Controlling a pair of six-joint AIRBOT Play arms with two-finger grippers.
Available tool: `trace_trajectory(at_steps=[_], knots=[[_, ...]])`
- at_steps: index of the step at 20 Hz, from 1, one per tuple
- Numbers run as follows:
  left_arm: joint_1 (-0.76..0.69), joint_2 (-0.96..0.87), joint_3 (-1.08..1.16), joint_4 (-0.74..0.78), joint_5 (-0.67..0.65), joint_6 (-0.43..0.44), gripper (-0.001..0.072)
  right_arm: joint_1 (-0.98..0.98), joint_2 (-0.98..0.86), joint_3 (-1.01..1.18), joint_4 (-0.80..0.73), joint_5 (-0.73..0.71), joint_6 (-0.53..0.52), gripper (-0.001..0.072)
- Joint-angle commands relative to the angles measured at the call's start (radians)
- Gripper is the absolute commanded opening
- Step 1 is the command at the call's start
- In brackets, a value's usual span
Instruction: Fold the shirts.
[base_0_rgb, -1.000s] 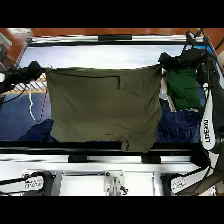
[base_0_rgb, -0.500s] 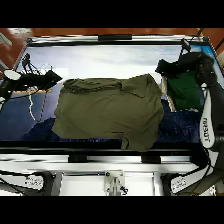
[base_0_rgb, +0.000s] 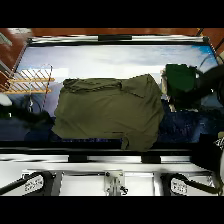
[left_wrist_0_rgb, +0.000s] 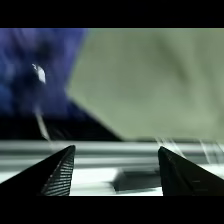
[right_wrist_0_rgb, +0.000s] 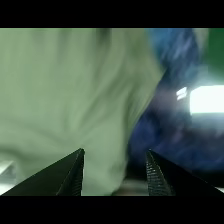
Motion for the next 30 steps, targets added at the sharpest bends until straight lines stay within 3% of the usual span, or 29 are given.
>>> trace_trajectory(at_steps=[1, 4, 9, 14, 15, 16, 18, 20, 29, 30], knots=[[0.036, 0.132, -0.277, -0.084, 0.073, 0.078, 0.0618, -0.058, 0.119, -0.216, 0.132, -0.012, -0.056, 0.0502], [0.04, 0.13, -0.304, -0.096, 0.121, 0.111, 0.0618, -0.06, 0.132, -0.27, 0.127, -0.005, -0.063, 0.0502], [0.038, 0.123, -0.304, -0.175, 0.27, 0.091, 0.0605, -0.06, 0.132, -0.276, 0.125, 0.027, -0.062, 0.0502], [0.006, 0.076, -0.304, -0.241, 0.339, 0.09, 0.0595, -0.06, 0.13, -0.287, 0.098, 0.055, -0.057, 0.0503], [-0.016, 0.055, -0.304, -0.243, 0.337, 0.091, 0.0546, -0.06, 0.13, -0.302, 0.099, 0.081, -0.043, 0.057], [-0.038, 0.037, -0.304, -0.243, 0.336, 0.091, 0.041, -0.06, 0.13, -0.323, 0.103, 0.102, -0.029, 0.0624], [-0.06, 0.018, -0.302, -0.243, 0.336, 0.091, 0.0164, -0.06, 0.13, -0.37, 0.105, 0.108, -0.028, 0.0624], [-0.051, 0.026, -0.294, -0.241, 0.335, 0.095, 0.0044, -0.06, 0.13, -0.427, 0.107, 0.129, -0.029, 0.0624], [-0.034, 0.098, -0.272, -0.241, 0.278, 0.114, 0.0034, 0.031, 0.061, -0.586, 0.14, 0.248, -0.065, 0.0622], [-0.035, 0.107, -0.272, -0.241, 0.277, 0.113, 0.0034, 0.04, 0.061, -0.586, 0.145, 0.272, -0.06, 0.058]])
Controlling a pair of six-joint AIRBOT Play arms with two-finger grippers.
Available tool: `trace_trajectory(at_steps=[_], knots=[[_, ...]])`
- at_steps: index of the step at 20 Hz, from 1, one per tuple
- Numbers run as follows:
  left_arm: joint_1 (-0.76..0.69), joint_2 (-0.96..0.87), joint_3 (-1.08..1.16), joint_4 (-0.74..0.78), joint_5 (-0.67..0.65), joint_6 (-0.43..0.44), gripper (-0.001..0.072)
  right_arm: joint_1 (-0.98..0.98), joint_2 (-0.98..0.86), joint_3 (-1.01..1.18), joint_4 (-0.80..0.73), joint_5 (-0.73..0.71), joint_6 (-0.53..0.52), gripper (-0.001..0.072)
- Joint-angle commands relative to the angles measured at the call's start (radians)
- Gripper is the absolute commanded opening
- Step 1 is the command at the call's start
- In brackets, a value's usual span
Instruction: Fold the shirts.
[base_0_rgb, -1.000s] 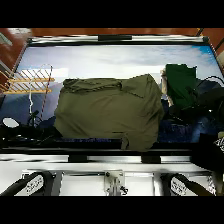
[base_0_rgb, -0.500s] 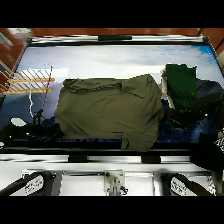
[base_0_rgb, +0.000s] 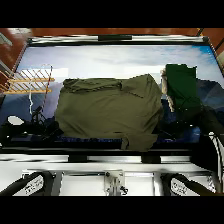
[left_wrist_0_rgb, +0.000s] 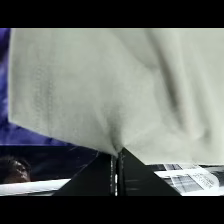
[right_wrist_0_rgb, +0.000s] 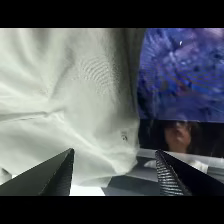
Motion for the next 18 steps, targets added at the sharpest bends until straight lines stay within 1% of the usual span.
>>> trace_trajectory(at_steps=[1, 2, 3, 5, 6, 7, 9, 10, 12, 13, 14, 15, 17, 18], knots=[[0.001, 0.031, 0.004, -0.001, -0.014, 0.003, 0.0034, 0.039, -0.016, -0.021, 0.003, 0.076, 0.023, 0.0537], [0.001, 0.042, 0.004, -0.001, -0.014, 0.002, 0.0034, 0.048, -0.016, -0.022, 0.003, 0.087, 0.046, 0.0537], [0.001, 0.05, 0.004, -0.001, -0.013, 0.003, 0.0034, 0.051, -0.016, -0.024, 0.006, 0.086, 0.051, 0.0468], [0.001, 0.056, 0.005, -0.001, -0.014, 0.003, 0.0034, 0.051, -0.016, -0.029, 0.004, 0.071, 0.077, 0.0212], [0.001, 0.057, 0.005, -0.001, -0.014, 0.003, 0.0034, 0.05, -0.015, -0.028, 0.016, 0.061, 0.077, 0.0054], [0.001, 0.058, 0.01, -0.001, -0.016, 0.003, 0.0033, 0.05, -0.008, -0.019, 0.031, 0.044, 0.066, 0.006], [0.0, 0.075, 0.071, 0.0, -0.044, 0.004, 0.0031, 0.05, 0.046, 0.039, 0.052, 0.006, 0.005, 0.0059], [-0.004, 0.112, 0.135, -0.001, -0.052, 0.021, 0.003, 0.05, 0.093, 0.095, 0.052, -0.002, -0.017, 0.0059], [-0.007, 0.225, 0.332, 0.0, -0.026, 0.067, 0.003, 0.05, 0.219, 0.274, 0.053, 0.012, -0.102, 0.0059], [-0.005, 0.284, 0.457, 0.0, 0.007, 0.075, 0.003, 0.05, 0.286, 0.394, 0.05, 0.043, -0.14, 0.0059], [-0.005, 0.34, 0.597, -0.001, 0.06, 0.075, 0.0031, 0.05, 0.345, 0.512, 0.049, 0.095, -0.156, 0.0059], [-0.005, 0.386, 0.729, -0.001, 0.119, 0.074, 0.0031, 0.05, 0.403, 0.638, 0.048, 0.179, -0.17, 0.0059], [-0.005, 0.455, 0.975, -0.001, 0.235, 0.073, 0.0032, 0.05, 0.487, 0.856, 0.047, 0.343, -0.173, 0.0059], [-0.005, 0.479, 1.079, -0.001, 0.275, 0.053, 0.0032, 0.05, 0.513, 0.945, 0.041, 0.389, -0.173, 0.0059]])
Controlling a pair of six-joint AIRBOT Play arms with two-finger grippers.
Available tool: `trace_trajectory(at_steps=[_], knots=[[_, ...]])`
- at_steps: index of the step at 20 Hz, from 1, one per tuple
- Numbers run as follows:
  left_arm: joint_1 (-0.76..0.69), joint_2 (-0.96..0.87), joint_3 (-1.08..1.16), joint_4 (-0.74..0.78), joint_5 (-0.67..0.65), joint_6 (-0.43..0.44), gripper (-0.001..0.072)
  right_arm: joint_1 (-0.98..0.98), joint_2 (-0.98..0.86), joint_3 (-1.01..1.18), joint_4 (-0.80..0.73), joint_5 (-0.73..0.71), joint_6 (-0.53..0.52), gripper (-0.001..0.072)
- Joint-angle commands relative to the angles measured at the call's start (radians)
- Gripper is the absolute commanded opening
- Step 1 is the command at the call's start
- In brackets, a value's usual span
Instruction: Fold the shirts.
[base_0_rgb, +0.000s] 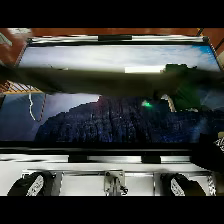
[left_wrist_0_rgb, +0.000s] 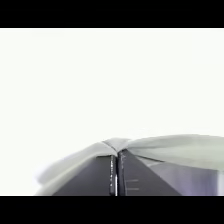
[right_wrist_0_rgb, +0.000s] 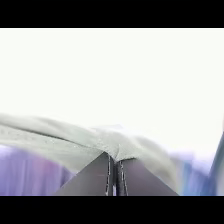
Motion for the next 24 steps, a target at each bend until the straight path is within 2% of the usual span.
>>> trace_trajectory(at_steps=[1, 2, 5, 8, 13, 16, 18, 19, 21, 23, 24], knots=[[0.0, 0.115, 0.385, 0.005, 0.174, -0.069, 0.0032, -0.001, 0.133, 0.349, -0.015, 0.208, -0.035, 0.0059], [0.0, 0.13, 0.452, 0.005, 0.166, -0.106, 0.0031, -0.001, 0.148, 0.403, -0.037, 0.201, -0.031, 0.0059], [0.0, 0.177, 0.533, 0.033, 0.061, -0.108, 0.0031, -0.001, 0.198, 0.455, -0.077, 0.167, 0.041, 0.0059], [0.0, 0.191, 0.533, 0.128, -0.13, -0.111, 0.0031, -0.001, 0.22, 0.455, -0.115, 0.067, 0.102, 0.0059], [0.0, 0.143, 0.502, 0.323, -0.434, -0.109, 0.0032, -0.001, 0.161, 0.454, -0.273, -0.253, 0.212, 0.006], [0.0, 0.086, 0.343, 0.352, -0.558, -0.091, 0.0032, -0.001, 0.02, 0.423, -0.261, -0.537, 0.29, 0.006], [0.0, 0.026, 0.164, 0.347, -0.57, -0.091, 0.0032, -0.001, -0.085, 0.32, -0.237, -0.638, 0.297, 0.006], [0.0, -0.016, 0.077, 0.345, -0.54, -0.089, 0.0032, -0.001, -0.131, 0.252, -0.229, -0.613, 0.291, 0.0059], [-0.007, -0.149, -0.053, 0.334, -0.422, -0.079, 0.0032, 0.0, -0.245, 0.134, -0.164, -0.451, 0.257, 0.0059], [-0.031, -0.327, -0.066, 0.318, -0.317, -0.079, 0.0032, 0.009, -0.401, 0.108, -0.042, -0.284, 0.22, 0.006], [-0.042, -0.418, -0.046, 0.307, -0.27, -0.08, 0.0032, 0.031, -0.48, 0.108, -0.028, -0.198, 0.22, 0.006]])
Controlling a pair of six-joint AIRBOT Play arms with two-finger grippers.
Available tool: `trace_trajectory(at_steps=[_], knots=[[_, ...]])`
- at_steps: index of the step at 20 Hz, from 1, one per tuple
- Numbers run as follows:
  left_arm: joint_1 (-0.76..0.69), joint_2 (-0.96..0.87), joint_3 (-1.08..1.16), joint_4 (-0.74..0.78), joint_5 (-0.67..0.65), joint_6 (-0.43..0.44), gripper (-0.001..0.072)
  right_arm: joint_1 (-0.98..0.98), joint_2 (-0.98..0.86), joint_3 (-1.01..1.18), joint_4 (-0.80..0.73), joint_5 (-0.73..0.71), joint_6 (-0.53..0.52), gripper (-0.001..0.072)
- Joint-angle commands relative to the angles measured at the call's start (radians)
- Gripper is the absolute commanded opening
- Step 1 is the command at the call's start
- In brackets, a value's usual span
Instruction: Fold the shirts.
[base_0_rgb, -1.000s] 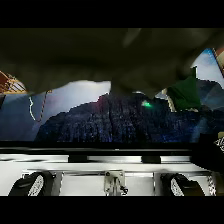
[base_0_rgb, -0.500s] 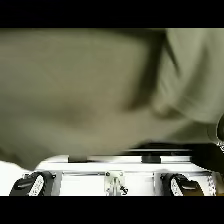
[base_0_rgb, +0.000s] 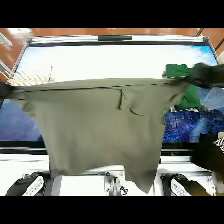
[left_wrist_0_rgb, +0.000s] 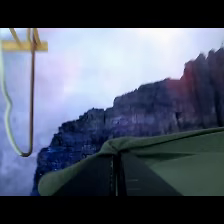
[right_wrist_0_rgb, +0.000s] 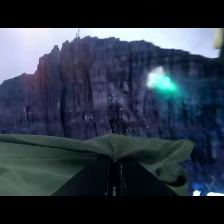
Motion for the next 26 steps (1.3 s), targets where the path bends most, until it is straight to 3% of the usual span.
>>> trace_trajectory(at_steps=[1, 7, 10, 14, 19, 22, 24, 26], knots=[[-0.031, -0.295, -0.023, -0.031, 0.165, 0.004, 0.0032, 0.052, -0.251, -0.06, 0.103, 0.26, -0.026, 0.006], [-0.064, -0.69, 0.282, -0.035, 0.269, 0.005, 0.0033, 0.121, -0.493, -0.06, 0.1, 0.838, -0.021, 0.006], [-0.098, -0.758, 0.314, -0.073, 0.443, 0.004, 0.0034, 0.121, -0.545, -0.06, 0.1, 0.915, -0.006, 0.006], [-0.134, -0.829, 0.314, -0.103, 0.498, 0.004, 0.0034, 0.121, -0.606, -0.06, 0.1, 0.829, -0.006, 0.006], [-0.141, -0.865, 0.315, -0.103, 0.404, 0.004, 0.0034, 0.112, -0.604, -0.06, 0.074, 0.725, -0.006, 0.006], [-0.133, -0.859, 0.374, -0.029, 0.072, 0.053, 0.0032, 0.082, -0.537, -0.06, -0.012, 0.504, -0.01, 0.006], [-0.133, -0.857, 0.391, 0.043, -0.145, 0.037, 0.0032, 0.069, -0.507, -0.06, -0.041, 0.295, -0.009, 0.006], [-0.142, -0.863, 0.376, 0.044, -0.22, -0.011, 0.0032, 0.08, -0.508, -0.076, -0.05, 0.174, -0.007, 0.006]])
